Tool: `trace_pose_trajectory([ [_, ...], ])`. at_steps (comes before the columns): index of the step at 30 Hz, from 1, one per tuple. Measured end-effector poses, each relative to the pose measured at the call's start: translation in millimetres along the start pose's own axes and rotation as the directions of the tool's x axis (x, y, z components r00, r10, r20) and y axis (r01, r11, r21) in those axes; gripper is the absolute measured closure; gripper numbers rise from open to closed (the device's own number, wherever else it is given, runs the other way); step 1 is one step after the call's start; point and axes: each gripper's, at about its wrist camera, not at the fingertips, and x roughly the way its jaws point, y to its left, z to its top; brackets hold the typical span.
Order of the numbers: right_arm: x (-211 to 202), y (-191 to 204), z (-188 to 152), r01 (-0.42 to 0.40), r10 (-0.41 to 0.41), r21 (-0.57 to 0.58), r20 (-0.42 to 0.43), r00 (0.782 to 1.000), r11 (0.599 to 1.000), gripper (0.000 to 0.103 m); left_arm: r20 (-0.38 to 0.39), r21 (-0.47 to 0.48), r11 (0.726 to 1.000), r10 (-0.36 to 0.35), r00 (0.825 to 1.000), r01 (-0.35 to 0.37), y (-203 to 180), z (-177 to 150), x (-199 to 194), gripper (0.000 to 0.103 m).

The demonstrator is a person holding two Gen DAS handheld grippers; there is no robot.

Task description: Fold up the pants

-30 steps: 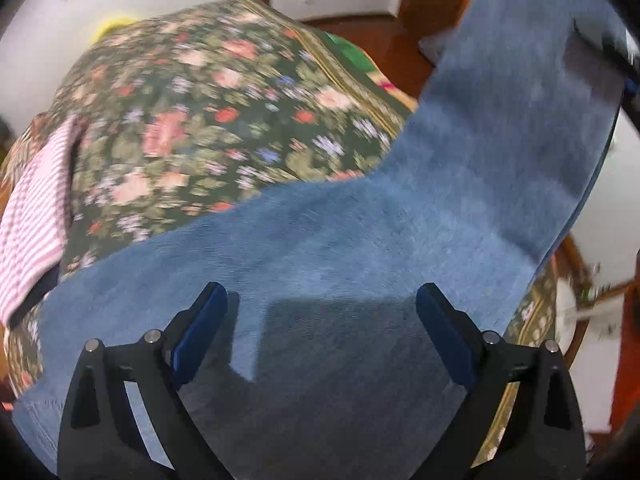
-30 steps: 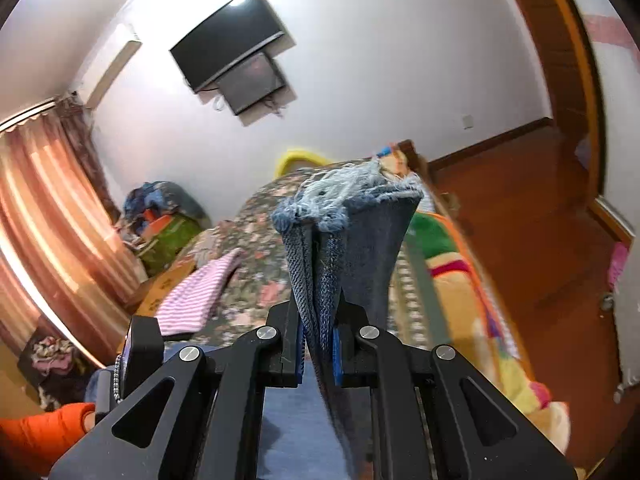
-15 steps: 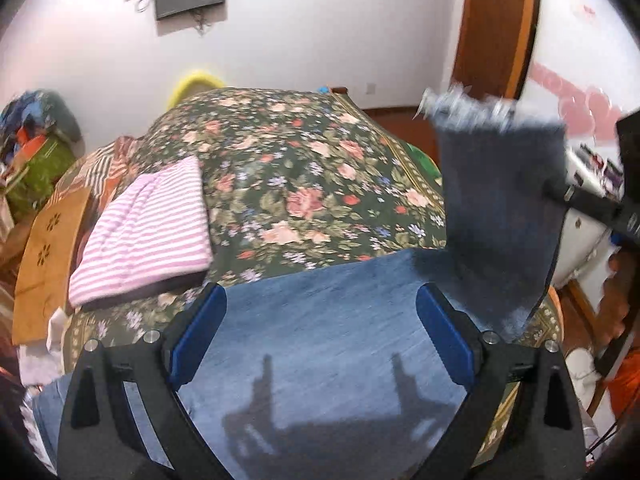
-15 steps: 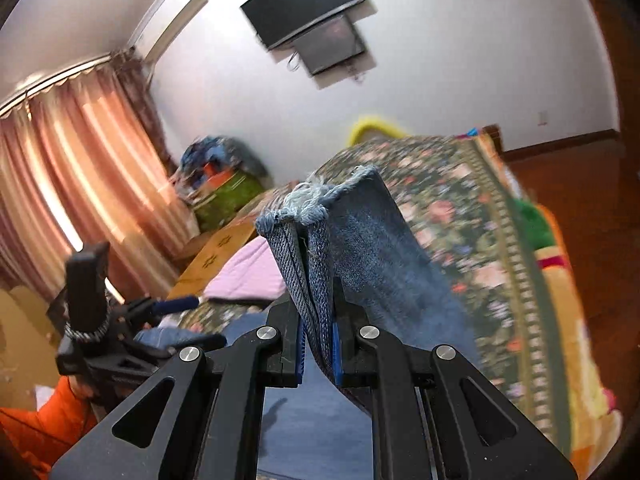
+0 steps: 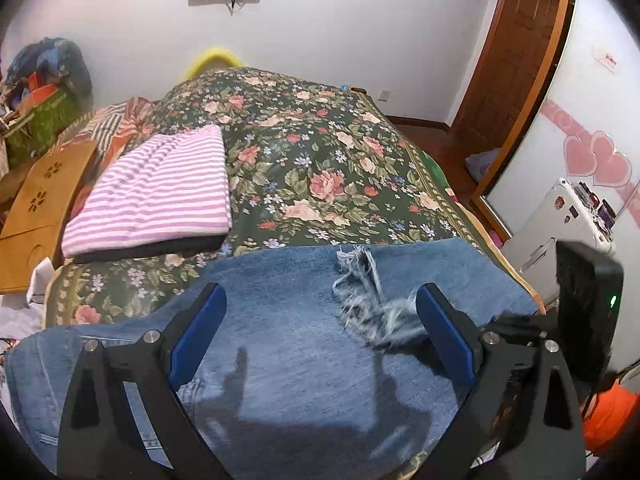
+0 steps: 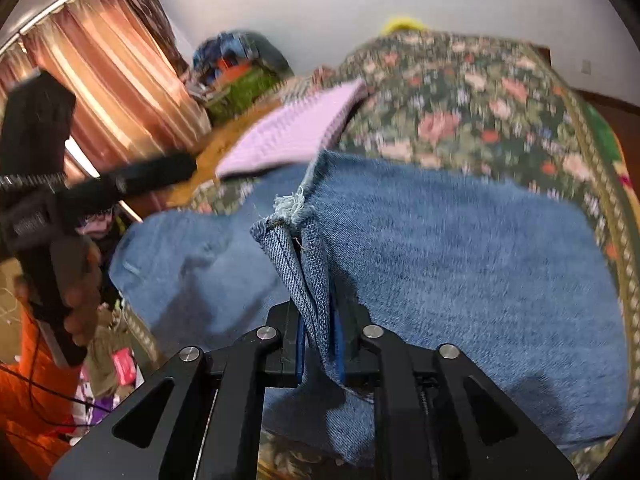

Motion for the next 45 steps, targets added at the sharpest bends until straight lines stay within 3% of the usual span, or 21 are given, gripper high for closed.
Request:
trace_pose_trajectory([
  [2, -3.0, 4.6, -2.2, 0.004, -0.004, -0.008, -0.002, 1.0, 1.0, 0.087, -0.007, 0.01, 1.0, -0.002, 1.0, 0.002, -6.2, 1.3, 6.7, 0.006],
  [6, -18.7, 10.5, -2.0, -0.036, 0.036, -0.013, -0.016, 0.999, 0.999, 0.064, -0.023, 0.04, 0.999, -0.002, 1.0, 0.002, -20.1, 5.6, 24.3, 0.006],
  [8, -30.3, 14.8, -2.6, -0.03, 0.03, -0.046, -0.004, 1.0, 0.998, 0.063, -0.043, 0.054, 0.999, 0.003, 0.999, -0.001, -27.1, 6.7, 36.4, 0.006],
  [13, -67.6, -1.8, 0.6, 0.06, -0.056, -0.05, 0.082, 0.995, 0.997, 0.058, -0.113, 0.094, 0.996, 0.017, 0.993, -0.006, -37.6, -2.3, 65.6, 0.006],
  [15, -76.0, -16.8, 1.0, 0.134, -0.129, -0.028, 0.127, 0.984, 0.991, 0.048, -0.137, 0.103, 0.995, 0.028, 0.99, -0.014, -38.8, -9.4, 74.7, 0.006],
  [20, -66.5, -63.6, -6.8, 0.239, -0.249, 0.104, 0.09, 0.964, 0.965, 0.047, -0.188, 0.093, 0.996, 0.033, 0.982, -0.016, -35.6, -28.3, 90.3, 0.006],
  [24, -38.0, -78.3, -24.4, 0.238, -0.238, 0.132, -0.013, 0.971, 0.962, 0.047, -0.186, 0.079, 0.997, 0.014, 0.982, 0.001, -32.9, -34.5, 90.9, 0.005],
  [31, -41.2, -71.9, -18.4, 0.274, -0.273, 0.128, -0.025, 0.962, 0.953, 0.047, -0.195, 0.075, 0.997, 0.02, 0.981, -0.005, -32.2, -34.1, 89.6, 0.005],
  [39, -55.6, -37.2, 1.0, 0.303, -0.303, 0.012, 0.054, 0.951, 0.953, 0.046, -0.087, 0.033, 0.994, 0.11, 0.99, -0.107, -5.4, -34.9, 37.5, 0.005],
  [45, -55.3, 4.1, 22.7, 0.252, -0.24, -0.086, 0.13, 0.962, 0.964, 0.045, 0.043, -0.089, 0.969, 0.236, 0.971, -0.231, 40.1, -45.6, -33.3, 0.005],
])
